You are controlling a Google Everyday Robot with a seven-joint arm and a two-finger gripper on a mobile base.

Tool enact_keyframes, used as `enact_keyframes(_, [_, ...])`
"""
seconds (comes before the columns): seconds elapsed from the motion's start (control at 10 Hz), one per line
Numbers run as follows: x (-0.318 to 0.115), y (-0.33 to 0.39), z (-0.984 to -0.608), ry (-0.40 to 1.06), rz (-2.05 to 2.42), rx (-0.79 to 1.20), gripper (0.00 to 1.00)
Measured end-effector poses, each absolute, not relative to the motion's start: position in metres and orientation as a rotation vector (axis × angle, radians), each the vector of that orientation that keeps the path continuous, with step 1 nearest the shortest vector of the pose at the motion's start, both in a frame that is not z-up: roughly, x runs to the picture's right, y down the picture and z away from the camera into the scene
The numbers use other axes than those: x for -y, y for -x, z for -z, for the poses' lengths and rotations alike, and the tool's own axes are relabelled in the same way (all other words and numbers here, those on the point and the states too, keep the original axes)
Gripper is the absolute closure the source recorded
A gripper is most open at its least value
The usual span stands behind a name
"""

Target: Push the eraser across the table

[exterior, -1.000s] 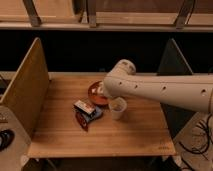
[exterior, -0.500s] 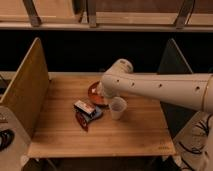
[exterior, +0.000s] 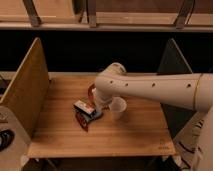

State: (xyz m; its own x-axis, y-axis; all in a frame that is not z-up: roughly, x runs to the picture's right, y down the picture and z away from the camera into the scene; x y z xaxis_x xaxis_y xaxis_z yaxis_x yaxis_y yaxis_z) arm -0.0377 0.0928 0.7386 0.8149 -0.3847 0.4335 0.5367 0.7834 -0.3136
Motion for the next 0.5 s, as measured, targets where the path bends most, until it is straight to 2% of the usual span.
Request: enact_keyframes(0.5, [-0.0938, 0.0386, -0.7391, 0.447, 0.513, 0.359, 1.0])
